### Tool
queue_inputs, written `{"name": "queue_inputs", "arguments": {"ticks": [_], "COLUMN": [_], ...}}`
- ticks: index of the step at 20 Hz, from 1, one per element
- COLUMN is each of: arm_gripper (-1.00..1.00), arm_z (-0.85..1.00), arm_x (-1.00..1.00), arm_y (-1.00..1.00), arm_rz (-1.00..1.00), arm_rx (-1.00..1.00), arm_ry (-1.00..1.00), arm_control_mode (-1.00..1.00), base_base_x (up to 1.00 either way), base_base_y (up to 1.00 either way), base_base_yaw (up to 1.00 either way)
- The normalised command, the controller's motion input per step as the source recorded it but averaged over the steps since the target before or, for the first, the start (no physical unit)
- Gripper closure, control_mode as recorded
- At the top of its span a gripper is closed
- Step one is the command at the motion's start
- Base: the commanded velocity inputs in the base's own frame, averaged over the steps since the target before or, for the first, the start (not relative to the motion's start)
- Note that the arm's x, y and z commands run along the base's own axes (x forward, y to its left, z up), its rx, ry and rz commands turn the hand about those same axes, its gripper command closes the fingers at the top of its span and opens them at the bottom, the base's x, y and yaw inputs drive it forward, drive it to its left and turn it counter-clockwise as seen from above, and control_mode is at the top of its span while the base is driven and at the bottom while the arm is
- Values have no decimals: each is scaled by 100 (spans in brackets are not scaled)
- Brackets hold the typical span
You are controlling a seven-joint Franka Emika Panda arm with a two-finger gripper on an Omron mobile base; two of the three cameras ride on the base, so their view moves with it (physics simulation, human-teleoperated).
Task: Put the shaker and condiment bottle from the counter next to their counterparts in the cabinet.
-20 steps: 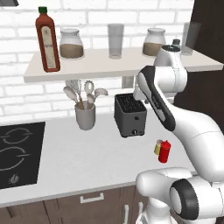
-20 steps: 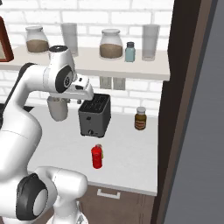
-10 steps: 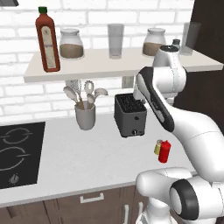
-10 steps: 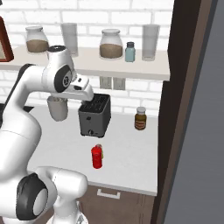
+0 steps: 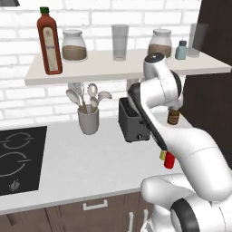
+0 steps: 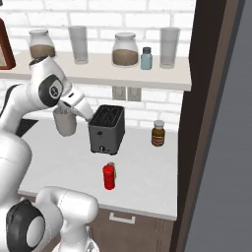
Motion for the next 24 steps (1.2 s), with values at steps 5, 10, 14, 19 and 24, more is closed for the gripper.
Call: {"name": "queue_inputs", "arguments": {"ticks": [5, 10, 14, 19, 24], "arm_gripper": [-100, -100, -100, -100, -100], "arm_z": [-50, -65, -69, -73, -34], "arm_x": [-31, -31, -18, -4, 0], "arm_y": [0, 0, 0, 0, -8], "arm_rz": [-47, -41, -31, -21, -5], "arm_rx": [-19, -27, -25, -24, -19], "arm_ry": [-9, -9, -1, 0, 1], "arm_control_mode": [-100, -100, -100, -100, -100], "base_base_x": [0, 0, 0, 0, 0], "base_base_y": [0, 0, 0, 0, 0], "base_base_yaw": [0, 0, 0, 0, 0]}}
